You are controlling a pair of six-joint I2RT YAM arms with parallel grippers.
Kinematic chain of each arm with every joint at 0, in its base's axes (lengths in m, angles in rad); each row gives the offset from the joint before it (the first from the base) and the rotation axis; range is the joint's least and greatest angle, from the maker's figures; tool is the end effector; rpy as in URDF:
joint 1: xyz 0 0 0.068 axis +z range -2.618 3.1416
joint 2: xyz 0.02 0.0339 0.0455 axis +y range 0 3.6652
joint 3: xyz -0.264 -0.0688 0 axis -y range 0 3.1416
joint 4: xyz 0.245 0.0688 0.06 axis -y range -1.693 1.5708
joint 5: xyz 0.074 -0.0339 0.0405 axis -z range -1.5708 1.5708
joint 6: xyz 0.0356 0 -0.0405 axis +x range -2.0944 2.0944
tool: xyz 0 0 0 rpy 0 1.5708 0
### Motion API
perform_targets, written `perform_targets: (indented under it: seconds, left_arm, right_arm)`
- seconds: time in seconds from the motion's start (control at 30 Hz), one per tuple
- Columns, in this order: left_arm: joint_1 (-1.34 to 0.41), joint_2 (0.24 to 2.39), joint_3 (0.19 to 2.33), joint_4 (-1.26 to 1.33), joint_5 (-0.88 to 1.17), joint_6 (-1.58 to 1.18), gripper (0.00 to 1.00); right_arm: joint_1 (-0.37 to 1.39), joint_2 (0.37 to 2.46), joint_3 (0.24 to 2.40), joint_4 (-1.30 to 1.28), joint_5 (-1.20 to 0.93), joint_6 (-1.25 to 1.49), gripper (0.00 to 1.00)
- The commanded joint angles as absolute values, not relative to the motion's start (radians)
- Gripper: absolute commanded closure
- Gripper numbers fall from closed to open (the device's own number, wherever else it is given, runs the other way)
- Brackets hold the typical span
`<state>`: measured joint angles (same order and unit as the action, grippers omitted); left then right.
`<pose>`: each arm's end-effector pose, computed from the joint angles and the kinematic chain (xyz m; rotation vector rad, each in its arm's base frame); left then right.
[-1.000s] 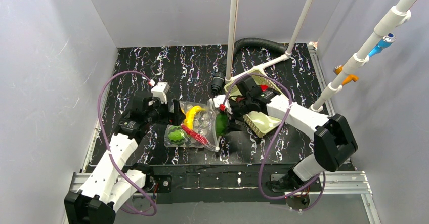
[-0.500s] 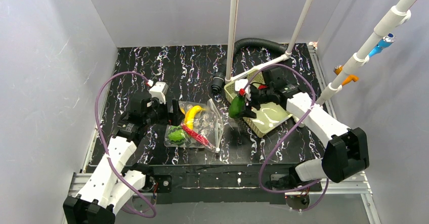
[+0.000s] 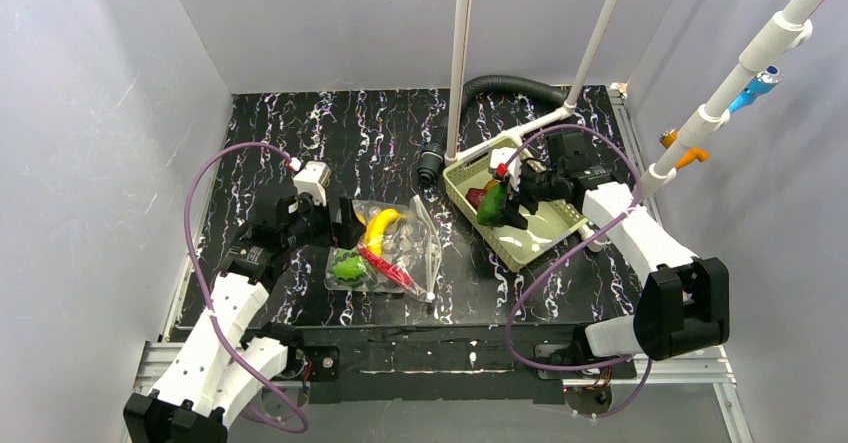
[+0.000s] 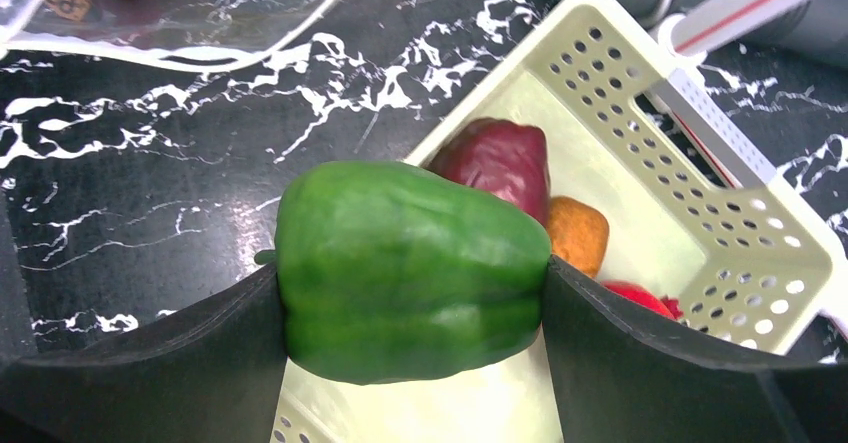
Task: Open the zip-top bag and remove the fake food
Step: Place the fake vegetable in the bin.
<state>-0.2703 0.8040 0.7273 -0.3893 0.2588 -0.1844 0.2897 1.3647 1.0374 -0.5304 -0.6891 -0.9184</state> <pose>0.1735 -0.0575 0.2960 0.2532 2.0485 -0.5467 0.2654 0.1027 0.2732 -1.5056 1.6591 0.5021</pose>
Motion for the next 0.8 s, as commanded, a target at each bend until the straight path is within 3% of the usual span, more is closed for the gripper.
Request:
perform_targets:
  seconds: [0.0, 0.77]
  left_arm:
    - [-0.265, 0.796, 0.723, -0.380, 0.281, -0.183, 0.02]
    - [-0.264, 0.793, 0.725, -0.380, 0.281, -0.184, 0.02]
  right_arm:
    - [0.255, 1.346, 1.050, -0.525, -0.674, -0.888, 0.74]
    - [0.166, 1.380, 1.015, -0.457, -0.579, -0.859, 0.71]
